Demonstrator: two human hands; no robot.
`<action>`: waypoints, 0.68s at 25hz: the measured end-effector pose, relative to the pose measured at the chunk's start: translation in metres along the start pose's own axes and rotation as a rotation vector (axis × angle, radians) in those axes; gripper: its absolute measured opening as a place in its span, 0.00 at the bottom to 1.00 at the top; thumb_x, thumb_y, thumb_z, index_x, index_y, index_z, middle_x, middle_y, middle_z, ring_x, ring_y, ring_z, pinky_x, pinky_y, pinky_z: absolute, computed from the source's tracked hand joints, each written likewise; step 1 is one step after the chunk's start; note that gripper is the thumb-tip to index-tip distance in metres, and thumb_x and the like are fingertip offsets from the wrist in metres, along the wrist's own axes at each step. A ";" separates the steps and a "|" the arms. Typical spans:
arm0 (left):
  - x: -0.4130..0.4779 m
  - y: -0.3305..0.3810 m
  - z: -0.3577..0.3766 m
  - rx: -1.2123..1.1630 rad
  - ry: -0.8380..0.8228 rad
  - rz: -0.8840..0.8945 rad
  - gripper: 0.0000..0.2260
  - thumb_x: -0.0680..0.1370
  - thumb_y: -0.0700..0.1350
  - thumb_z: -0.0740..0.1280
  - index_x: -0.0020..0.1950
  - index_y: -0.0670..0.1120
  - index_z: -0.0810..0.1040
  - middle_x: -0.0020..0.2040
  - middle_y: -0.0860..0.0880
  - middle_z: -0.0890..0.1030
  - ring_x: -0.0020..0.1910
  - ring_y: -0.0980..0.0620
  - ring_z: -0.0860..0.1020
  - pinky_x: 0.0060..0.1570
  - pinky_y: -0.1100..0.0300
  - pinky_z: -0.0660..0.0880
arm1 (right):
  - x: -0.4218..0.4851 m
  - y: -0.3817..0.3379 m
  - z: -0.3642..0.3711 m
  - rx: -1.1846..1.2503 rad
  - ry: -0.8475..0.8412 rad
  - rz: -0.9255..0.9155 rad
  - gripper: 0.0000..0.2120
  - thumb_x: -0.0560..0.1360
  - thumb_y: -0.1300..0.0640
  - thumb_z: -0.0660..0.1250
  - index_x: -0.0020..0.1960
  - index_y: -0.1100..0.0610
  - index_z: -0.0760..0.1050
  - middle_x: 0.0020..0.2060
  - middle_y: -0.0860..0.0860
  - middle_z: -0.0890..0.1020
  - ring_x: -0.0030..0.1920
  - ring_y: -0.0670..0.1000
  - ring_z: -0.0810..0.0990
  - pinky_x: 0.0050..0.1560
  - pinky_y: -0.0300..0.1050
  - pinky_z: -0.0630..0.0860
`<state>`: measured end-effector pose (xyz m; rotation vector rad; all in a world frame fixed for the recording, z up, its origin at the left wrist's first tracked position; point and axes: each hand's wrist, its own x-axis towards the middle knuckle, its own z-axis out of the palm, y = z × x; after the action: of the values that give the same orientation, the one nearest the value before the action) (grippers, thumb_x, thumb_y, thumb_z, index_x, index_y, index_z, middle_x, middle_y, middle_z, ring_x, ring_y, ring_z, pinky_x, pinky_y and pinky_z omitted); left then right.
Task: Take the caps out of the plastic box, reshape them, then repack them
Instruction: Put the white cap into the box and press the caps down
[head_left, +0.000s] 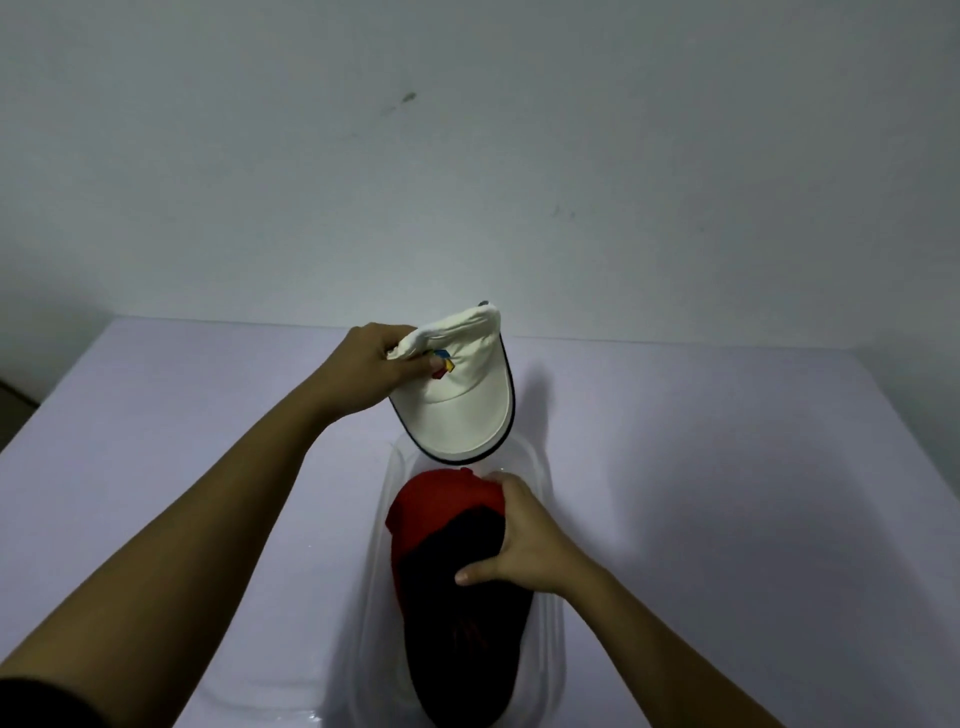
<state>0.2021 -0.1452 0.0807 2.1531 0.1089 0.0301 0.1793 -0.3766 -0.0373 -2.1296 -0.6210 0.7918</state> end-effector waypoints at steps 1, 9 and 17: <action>0.000 -0.002 0.002 0.039 0.011 0.025 0.06 0.74 0.49 0.70 0.41 0.49 0.84 0.41 0.45 0.83 0.40 0.52 0.75 0.40 0.58 0.66 | -0.005 -0.003 0.001 -0.019 0.007 -0.045 0.51 0.57 0.46 0.81 0.71 0.51 0.56 0.65 0.47 0.65 0.66 0.47 0.66 0.69 0.45 0.66; -0.006 -0.022 0.033 0.308 -0.279 0.227 0.12 0.74 0.48 0.71 0.31 0.53 0.74 0.30 0.53 0.72 0.30 0.55 0.69 0.31 0.67 0.61 | -0.021 -0.013 0.006 -0.134 0.028 -0.166 0.51 0.60 0.42 0.78 0.73 0.50 0.52 0.69 0.47 0.61 0.70 0.46 0.61 0.72 0.46 0.62; 0.009 -0.026 0.045 0.178 -0.567 -0.108 0.05 0.73 0.48 0.71 0.43 0.48 0.84 0.40 0.53 0.83 0.41 0.58 0.77 0.45 0.63 0.70 | -0.028 -0.010 0.011 -0.237 0.064 -0.237 0.50 0.62 0.40 0.76 0.73 0.53 0.53 0.67 0.50 0.61 0.68 0.47 0.61 0.72 0.43 0.61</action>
<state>0.2126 -0.1676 0.0344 2.2458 -0.1061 -0.6691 0.1505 -0.3834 -0.0262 -2.2284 -0.9523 0.5392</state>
